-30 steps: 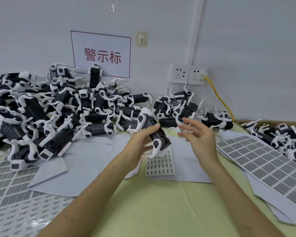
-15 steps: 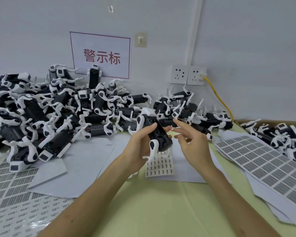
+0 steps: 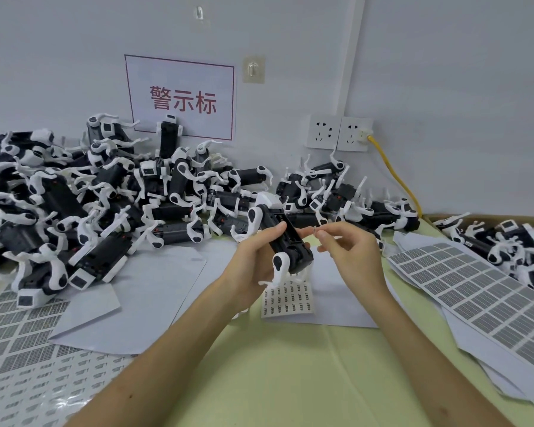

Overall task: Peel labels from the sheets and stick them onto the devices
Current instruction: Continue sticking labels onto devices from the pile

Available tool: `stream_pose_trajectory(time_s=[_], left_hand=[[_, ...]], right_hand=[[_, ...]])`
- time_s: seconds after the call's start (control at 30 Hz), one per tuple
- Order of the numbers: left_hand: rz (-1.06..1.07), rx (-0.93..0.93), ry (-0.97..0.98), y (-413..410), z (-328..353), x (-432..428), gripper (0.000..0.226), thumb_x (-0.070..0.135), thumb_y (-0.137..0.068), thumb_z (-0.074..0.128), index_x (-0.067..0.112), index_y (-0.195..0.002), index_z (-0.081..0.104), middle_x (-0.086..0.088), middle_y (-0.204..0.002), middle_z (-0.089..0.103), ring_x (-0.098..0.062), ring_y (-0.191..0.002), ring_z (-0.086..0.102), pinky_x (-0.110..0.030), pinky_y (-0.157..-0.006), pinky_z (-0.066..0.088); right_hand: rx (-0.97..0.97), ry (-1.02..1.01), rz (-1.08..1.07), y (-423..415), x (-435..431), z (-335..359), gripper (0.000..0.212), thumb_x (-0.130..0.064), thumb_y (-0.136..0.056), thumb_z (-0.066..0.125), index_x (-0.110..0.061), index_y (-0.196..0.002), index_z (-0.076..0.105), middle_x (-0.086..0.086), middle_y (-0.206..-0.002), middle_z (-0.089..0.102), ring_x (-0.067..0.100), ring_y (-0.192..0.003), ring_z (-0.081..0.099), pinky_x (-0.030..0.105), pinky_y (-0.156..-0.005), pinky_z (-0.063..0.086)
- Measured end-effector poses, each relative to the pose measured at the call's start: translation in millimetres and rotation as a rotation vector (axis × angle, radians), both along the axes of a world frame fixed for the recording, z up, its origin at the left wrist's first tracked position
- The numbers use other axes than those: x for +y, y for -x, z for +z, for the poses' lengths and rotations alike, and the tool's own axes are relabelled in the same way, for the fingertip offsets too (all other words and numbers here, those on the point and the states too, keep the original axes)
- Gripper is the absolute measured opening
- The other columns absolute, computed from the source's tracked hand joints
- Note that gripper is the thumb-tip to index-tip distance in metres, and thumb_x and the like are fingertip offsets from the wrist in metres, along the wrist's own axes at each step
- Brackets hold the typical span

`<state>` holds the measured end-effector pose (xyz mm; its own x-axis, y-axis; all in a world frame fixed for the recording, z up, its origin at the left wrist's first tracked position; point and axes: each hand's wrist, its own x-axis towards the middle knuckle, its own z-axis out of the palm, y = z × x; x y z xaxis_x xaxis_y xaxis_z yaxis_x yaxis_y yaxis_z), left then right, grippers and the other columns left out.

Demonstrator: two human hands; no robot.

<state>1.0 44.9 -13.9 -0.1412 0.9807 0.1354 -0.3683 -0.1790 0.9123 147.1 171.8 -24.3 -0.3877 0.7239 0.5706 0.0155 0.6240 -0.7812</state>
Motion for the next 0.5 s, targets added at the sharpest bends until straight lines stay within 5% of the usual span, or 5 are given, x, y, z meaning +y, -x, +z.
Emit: stream_pose_trajectory(time_s=[0.17,0.33,0.5], left_hand=[[-0.021,0.050,0.014,-1.4,0.9,-0.9,0.058,0.056,-0.093,0.058,0.017,-0.133,0.071,-0.018,-0.144,0.062,-0.020,-0.122,0.066,-0.035,-0.106,0.044],[-0.007,0.074,0.029,2.2,-3.4,2.8,0.055,0.051,-0.096,0.054,0.015,-0.134,0.071,-0.019,-0.142,0.062,-0.027,-0.130,0.063,-0.043,-0.119,0.038],[0.022,0.095,0.042,3.3,-6.3,4.8,0.056,0.052,-0.096,0.057,0.012,-0.134,0.069,-0.011,-0.135,0.069,-0.024,-0.123,0.066,-0.041,-0.112,0.043]], right_hand=[[-0.002,0.009,-0.008,1.0,-0.9,0.8,0.016,-0.012,-0.091,0.074,-0.027,-0.087,0.074,-0.017,-0.085,0.074,0.009,-0.068,0.072,0.012,-0.062,0.048],[-0.014,0.002,-0.035,0.6,-1.3,1.3,0.017,-0.013,-0.090,0.076,-0.027,-0.082,0.072,-0.015,-0.079,0.073,0.011,-0.066,0.070,0.011,-0.059,0.045],[-0.033,-0.017,-0.071,1.0,-3.0,0.5,0.017,-0.017,-0.089,0.077,-0.028,-0.078,0.070,-0.016,-0.071,0.070,0.017,-0.065,0.068,0.013,-0.055,0.045]])
